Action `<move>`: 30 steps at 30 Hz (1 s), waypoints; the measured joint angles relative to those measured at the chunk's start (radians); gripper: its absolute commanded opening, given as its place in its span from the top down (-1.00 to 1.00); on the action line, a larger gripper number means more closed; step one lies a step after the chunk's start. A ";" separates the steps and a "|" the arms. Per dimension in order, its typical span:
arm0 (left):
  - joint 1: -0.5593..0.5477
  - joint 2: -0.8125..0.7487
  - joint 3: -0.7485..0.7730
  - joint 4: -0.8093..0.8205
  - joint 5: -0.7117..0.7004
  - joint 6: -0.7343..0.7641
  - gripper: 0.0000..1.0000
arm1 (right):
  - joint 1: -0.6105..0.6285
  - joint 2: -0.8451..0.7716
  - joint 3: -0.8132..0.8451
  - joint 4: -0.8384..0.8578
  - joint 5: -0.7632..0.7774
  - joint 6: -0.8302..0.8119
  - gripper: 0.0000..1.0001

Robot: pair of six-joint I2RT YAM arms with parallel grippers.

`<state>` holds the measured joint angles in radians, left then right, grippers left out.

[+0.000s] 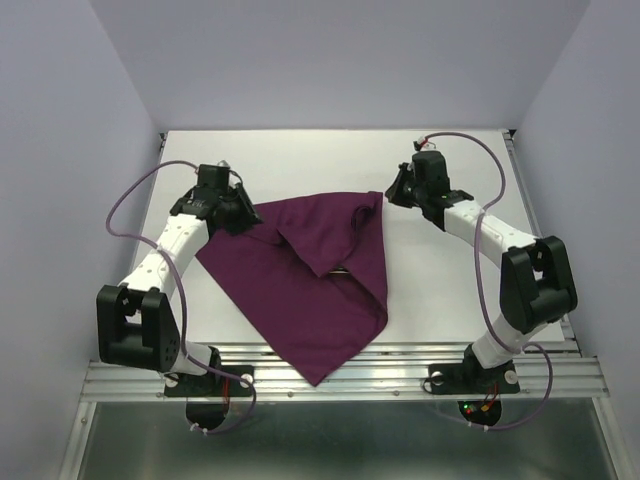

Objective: Prepare the surgical pack
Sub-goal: Pack the surgical kit at the center of the board.

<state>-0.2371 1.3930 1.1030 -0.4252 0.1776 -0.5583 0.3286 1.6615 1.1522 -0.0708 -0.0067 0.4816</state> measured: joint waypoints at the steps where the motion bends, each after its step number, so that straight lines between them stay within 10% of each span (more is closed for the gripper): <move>1: 0.063 0.010 -0.035 0.011 -0.002 -0.013 -0.10 | 0.000 -0.010 -0.002 0.000 0.008 -0.001 0.99; 30: 0.154 0.352 -0.135 0.332 0.084 -0.185 0.07 | 0.000 -0.049 -0.058 0.000 -0.016 0.009 0.99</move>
<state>-0.0830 1.7454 0.9684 -0.0933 0.2619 -0.7437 0.3286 1.6127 1.0943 -0.0708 -0.0231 0.4908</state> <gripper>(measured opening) 0.443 0.015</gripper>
